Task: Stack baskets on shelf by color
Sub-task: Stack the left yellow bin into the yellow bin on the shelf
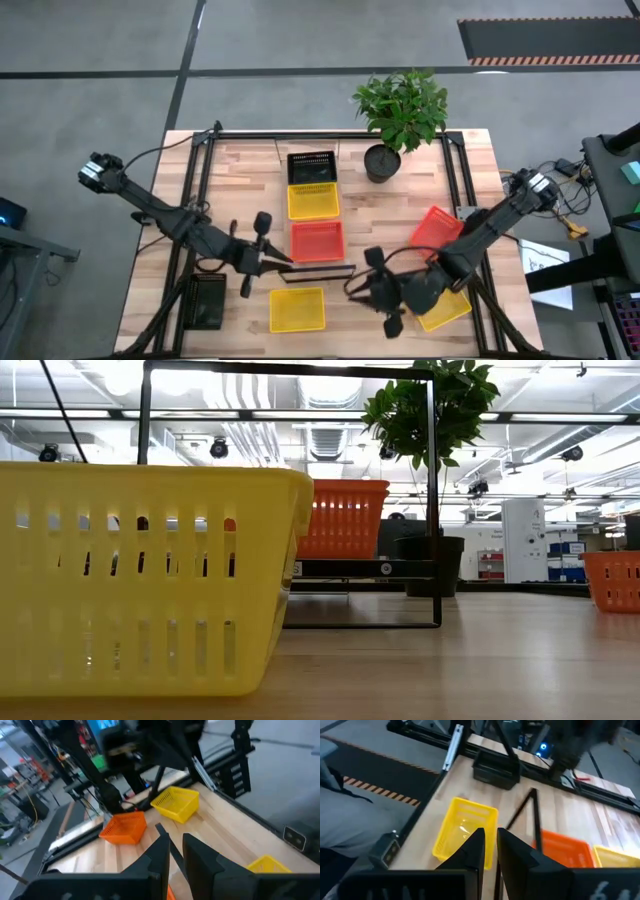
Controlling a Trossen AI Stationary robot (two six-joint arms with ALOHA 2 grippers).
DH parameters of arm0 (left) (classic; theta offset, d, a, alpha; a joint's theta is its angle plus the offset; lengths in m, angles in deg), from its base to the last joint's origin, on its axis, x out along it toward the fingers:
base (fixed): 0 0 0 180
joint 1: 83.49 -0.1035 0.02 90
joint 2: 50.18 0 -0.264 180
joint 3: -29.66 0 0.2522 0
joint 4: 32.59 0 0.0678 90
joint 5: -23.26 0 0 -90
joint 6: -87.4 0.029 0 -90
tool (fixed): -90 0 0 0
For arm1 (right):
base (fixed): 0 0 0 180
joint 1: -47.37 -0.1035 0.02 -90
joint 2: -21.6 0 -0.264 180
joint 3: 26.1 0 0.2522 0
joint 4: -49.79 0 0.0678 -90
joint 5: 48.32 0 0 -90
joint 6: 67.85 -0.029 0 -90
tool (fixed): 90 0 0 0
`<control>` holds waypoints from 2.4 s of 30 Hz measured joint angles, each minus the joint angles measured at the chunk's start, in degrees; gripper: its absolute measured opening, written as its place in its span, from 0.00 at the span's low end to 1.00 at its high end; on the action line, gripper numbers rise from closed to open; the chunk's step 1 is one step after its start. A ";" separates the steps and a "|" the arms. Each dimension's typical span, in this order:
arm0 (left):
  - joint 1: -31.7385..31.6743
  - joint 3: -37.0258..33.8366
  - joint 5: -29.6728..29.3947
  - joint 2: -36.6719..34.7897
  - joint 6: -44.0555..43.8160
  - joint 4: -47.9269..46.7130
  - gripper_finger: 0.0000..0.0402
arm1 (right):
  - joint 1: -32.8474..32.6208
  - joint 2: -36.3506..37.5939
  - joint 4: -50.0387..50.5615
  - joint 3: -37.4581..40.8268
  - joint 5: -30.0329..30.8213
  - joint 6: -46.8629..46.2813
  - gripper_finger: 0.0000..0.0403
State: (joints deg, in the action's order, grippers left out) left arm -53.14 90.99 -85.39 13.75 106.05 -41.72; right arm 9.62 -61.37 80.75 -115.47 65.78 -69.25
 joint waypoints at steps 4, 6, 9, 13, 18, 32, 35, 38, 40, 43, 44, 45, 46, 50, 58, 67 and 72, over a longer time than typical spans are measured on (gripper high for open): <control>0.02 -3.27 0.00 -3.66 0.10 2.47 0.09 | -1.49 -4.87 2.69 -6.47 -0.04 0.68 0.11; 0.02 -4.08 -0.01 -5.25 -0.14 2.95 0.09 | -2.05 -7.38 4.45 -9.81 0.00 0.78 0.11; 0.04 -5.68 -0.03 -7.45 -0.15 3.84 0.09 | -2.73 -11.21 6.60 -14.43 0.02 1.67 0.11; 0.04 -7.01 -0.07 -9.86 -0.15 4.15 0.09 | -3.16 -15.74 8.26 -19.51 0.00 1.77 0.11; 0.04 -7.49 -0.07 -10.55 -0.33 3.93 0.09 | -3.19 -20.61 11.43 -24.89 -0.01 -1.96 0.11; 0.15 -7.43 -0.07 -10.42 -1.84 4.27 0.09 | -1.21 -37.04 20.34 -42.28 1.87 -6.28 0.40; 0.24 -7.43 -0.06 -10.44 -1.90 4.32 0.09 | -0.28 -40.38 22.44 -45.39 1.59 -6.39 0.45; 0.30 -7.43 -0.05 -10.44 -1.97 4.30 0.09 | 0.73 -42.79 23.27 -47.22 0.84 -7.63 0.47; 0.52 -7.43 -0.05 -10.45 -1.95 4.25 0.09 | 1.52 -44.05 23.20 -47.56 -0.88 -8.61 0.47; 0.63 -7.43 -0.02 -10.50 -1.95 4.27 0.09 | 2.46 -46.09 23.39 -47.57 -3.00 -10.71 0.48; 0.61 -7.43 -0.02 -10.50 -1.95 4.19 0.09 | 2.63 -46.75 23.40 -47.55 -3.16 -11.48 0.48; 0.61 -7.43 -0.02 -10.50 -1.95 4.23 0.09 | 2.68 -47.17 23.43 -47.37 -3.33 -12.22 0.48; 0.61 -7.43 -0.02 -10.50 -1.95 4.21 0.09 | 2.92 -47.66 23.55 -47.35 -3.77 -12.68 0.48; 0.61 -7.43 -0.02 -10.48 -1.96 4.22 0.09 | 3.14 -49.65 23.30 -47.33 -5.25 -13.42 0.48; 0.61 -7.43 -0.02 -10.50 -3.30 4.14 0.09 | 3.96 -51.68 23.43 -47.02 -6.87 -15.51 0.47; 0.63 -7.43 -0.02 -10.50 -3.37 4.21 0.09 | 4.92 -52.00 22.58 -46.50 -11.95 -15.32 0.20; 0.88 -7.43 -0.02 -10.50 -3.39 4.33 0.09 | 4.96 -51.55 23.06 -46.90 -12.64 -14.02 0.04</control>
State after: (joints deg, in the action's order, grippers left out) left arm -52.26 83.56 -85.41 3.25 102.66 -37.39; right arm 14.58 -112.93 103.81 -162.37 53.14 -83.27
